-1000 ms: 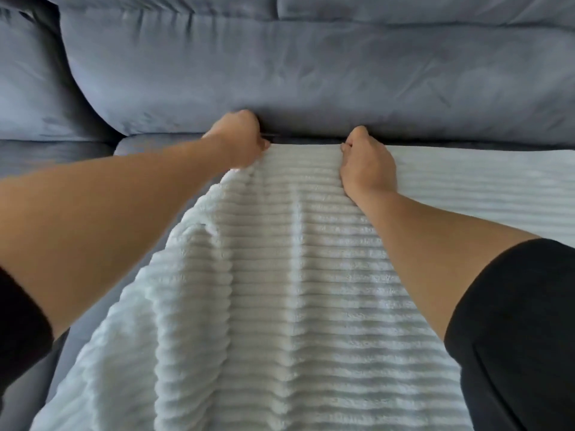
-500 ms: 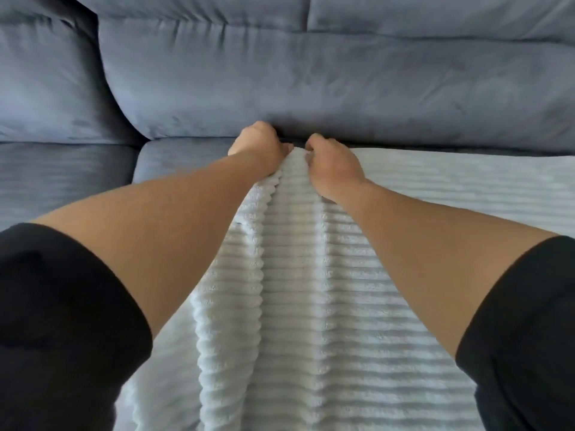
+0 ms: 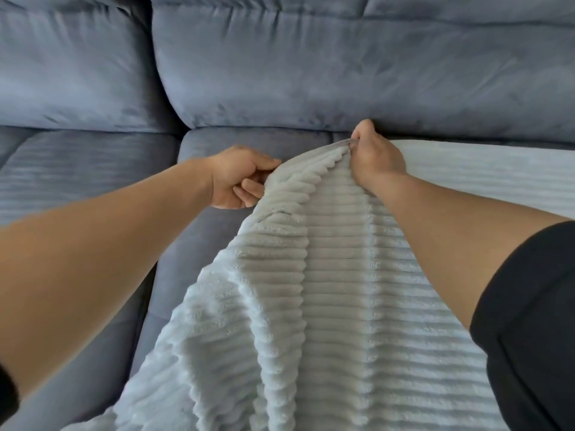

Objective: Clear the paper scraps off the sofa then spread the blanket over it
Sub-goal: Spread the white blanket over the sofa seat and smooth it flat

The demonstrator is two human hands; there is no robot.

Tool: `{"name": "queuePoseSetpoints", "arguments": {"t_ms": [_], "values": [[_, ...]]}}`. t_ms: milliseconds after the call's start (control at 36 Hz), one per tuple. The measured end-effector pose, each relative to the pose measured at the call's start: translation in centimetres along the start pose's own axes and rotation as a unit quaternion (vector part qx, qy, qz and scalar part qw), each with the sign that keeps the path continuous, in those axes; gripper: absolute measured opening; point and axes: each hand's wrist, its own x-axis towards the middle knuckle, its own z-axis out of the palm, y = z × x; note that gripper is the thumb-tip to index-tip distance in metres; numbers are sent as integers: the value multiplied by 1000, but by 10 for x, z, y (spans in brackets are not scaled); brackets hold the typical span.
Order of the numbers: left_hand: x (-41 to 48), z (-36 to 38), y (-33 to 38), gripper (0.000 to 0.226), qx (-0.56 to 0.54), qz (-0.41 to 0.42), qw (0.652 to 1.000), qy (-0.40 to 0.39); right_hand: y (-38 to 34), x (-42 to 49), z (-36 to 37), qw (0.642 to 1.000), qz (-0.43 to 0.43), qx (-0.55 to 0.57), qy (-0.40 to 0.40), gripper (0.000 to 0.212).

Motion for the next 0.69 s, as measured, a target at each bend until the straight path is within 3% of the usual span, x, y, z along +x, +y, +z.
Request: {"name": "queuePoseSetpoints", "arguments": {"t_ms": [83, 139, 195, 250, 361, 417, 472, 556, 611, 695], "values": [[1, 4, 7, 29, 73, -13, 996, 40, 0, -2, 3, 999, -1, 1, 34, 11], [5, 3, 16, 20, 164, 20, 977, 137, 1, -6, 5, 998, -3, 5, 68, 15], [12, -2, 32, 24, 238, 71, 928, 277, 1, -10, 8, 994, -6, 9, 105, 18], [22, -9, 50, 35, 304, 112, 875, 360, 2, -12, 11, 991, -10, 13, 136, 21], [55, -14, 49, 29, 464, 122, 781, 400, 4, -12, 18, 984, -19, -2, 178, 16], [65, -15, 36, 32, 489, 141, 750, 422, 4, -11, 19, 982, -15, -8, 187, 17], [67, -17, 33, 31, 472, 157, 761, 418, 4, -11, 19, 982, -20, -22, 185, 17], [67, -27, 38, 26, 366, 153, 832, 388, 6, -12, 19, 984, -27, -27, 175, 20], [64, -28, 39, 38, 341, 135, 849, 380, 4, -11, 17, 987, -26, -23, 158, 20], [52, -26, 40, 39, 299, 132, 878, 349, -5, -9, 8, 993, -7, -58, 104, 16]]}}
